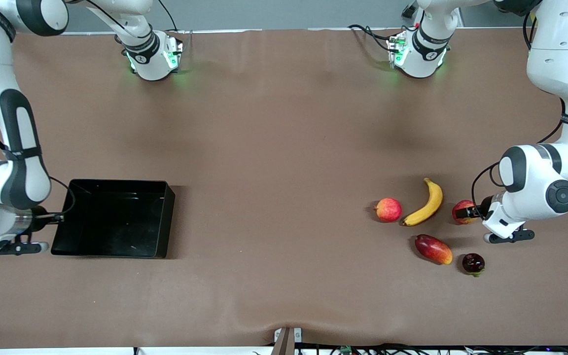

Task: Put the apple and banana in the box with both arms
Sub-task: 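Grasp the red-yellow apple with the left gripper while the right gripper holds the box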

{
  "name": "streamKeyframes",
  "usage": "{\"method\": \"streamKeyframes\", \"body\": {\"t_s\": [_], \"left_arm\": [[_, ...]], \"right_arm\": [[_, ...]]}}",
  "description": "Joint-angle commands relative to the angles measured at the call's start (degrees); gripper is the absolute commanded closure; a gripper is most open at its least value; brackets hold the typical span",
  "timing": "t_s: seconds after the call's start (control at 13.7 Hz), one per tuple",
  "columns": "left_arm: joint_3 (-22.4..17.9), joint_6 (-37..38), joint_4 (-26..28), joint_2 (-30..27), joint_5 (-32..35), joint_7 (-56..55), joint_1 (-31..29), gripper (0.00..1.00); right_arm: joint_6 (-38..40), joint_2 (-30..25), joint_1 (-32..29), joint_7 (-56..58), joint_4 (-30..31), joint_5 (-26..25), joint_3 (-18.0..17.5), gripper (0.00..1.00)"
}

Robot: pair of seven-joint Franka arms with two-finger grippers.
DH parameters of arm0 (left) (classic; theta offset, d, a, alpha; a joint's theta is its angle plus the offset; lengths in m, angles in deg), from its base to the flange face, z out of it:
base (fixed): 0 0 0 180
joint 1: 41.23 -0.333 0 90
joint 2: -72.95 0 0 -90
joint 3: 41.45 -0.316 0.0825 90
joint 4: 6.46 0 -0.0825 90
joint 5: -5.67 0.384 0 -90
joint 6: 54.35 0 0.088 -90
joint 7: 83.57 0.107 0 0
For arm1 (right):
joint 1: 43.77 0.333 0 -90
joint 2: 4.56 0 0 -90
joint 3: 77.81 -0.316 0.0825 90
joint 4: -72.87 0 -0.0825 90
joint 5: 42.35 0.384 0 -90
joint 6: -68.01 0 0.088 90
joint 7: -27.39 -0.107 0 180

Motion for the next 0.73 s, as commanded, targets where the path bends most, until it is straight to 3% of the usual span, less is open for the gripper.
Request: {"method": "streamKeyframes", "body": {"t_s": [0.0,0.07,0.15,0.22,0.29,0.37,0.66], "left_arm": [[0.5,-1.1,0.1,0.8,0.4,0.0,-0.4,0.0],[0.6,-1.1,0.1,0.9,0.4,-0.1,-0.3,0.06],[0.6,-1.1,0.1,0.9,0.4,-0.1,-0.3,0.33],[0.6,-1.1,0.1,0.9,0.4,0.3,-0.1,0.66],[0.6,-1.0,0.0,0.9,0.4,0.5,0.0,0.9],[0.6,-0.8,0.0,0.6,0.4,0.6,0.2,1.0],[1.7,1.3,-0.2,-3.8,0.4,0.5,0.4,1.0]], "right_arm": [[-0.4,1.2,-1.0,-0.6,1.2,-0.1,-1.0,1.0],[-1.0,1.2,-0.9,-0.6,1.1,0.1,-1.1,1.0],[-1.3,1.1,-0.9,-0.6,0.9,0.2,-1.1,1.0],[-1.3,1.0,-0.9,-0.6,0.6,0.3,-1.1,1.0],[-1.4,0.9,-1.0,-0.6,0.4,0.4,-1.2,1.0],[-1.4,0.7,-0.9,-0.6,0.3,1.1,-1.3,1.0],[-1.2,-1.6,1.8,-0.6,-0.8,6.8,-2.6,1.0]]}}
